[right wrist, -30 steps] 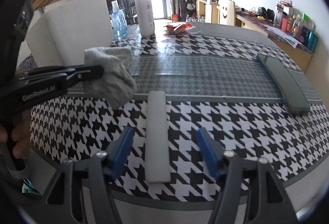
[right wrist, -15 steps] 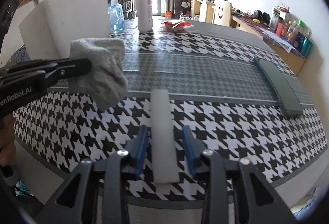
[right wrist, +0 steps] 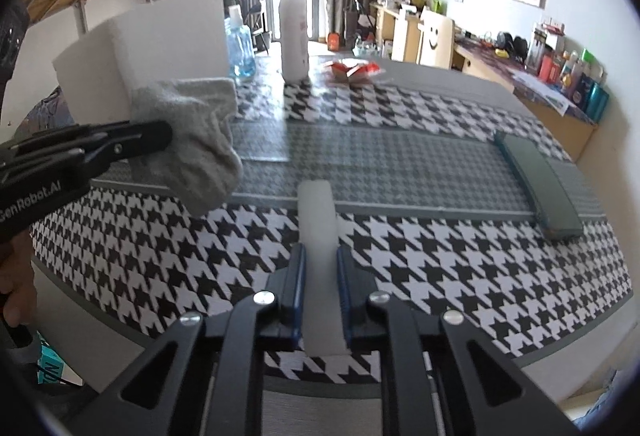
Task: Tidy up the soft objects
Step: 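Lift and carry the grey sock and white foam bar toward the foam box with both tools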
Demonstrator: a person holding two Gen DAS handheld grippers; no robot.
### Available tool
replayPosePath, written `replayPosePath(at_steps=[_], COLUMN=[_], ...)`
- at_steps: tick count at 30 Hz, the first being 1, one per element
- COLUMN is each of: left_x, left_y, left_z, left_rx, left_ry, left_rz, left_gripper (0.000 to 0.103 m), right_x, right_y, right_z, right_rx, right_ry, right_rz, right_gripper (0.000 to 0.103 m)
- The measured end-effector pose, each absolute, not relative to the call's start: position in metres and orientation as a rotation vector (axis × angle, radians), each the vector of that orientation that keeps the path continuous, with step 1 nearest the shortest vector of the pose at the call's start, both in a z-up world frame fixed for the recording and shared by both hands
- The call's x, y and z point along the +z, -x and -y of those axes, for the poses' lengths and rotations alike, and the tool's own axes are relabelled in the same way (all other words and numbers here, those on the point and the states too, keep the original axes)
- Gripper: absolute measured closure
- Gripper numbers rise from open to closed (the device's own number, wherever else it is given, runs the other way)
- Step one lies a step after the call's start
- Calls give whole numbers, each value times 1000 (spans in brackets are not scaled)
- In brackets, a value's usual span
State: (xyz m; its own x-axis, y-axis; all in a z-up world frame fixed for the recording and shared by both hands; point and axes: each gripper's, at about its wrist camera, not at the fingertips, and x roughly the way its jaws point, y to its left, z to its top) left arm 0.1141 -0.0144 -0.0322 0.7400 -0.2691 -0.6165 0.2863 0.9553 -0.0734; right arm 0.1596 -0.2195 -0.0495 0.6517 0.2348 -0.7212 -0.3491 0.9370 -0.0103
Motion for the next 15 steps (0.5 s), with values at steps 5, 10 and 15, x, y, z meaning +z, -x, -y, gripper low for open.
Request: replayPosePath(at_steps=[5, 10, 15], left_x=[-26, -21, -15], left_y=[-108, -104, -102], left_z=[11, 10, 12], left_rx=[-301, -296, -298], left_ry=[-32, -41, -51], left_rz=[-647, -629, -610], left_gripper=[93, 93, 93], right_x=[-40, -30, -22], right_y=[-160, -156, -151], right_z=[218, 217, 215], right_rx=[330, 331, 337], right_ry=[146, 129, 125], right_rz=[-768, -737, -708], right_gripper=[84, 85, 84])
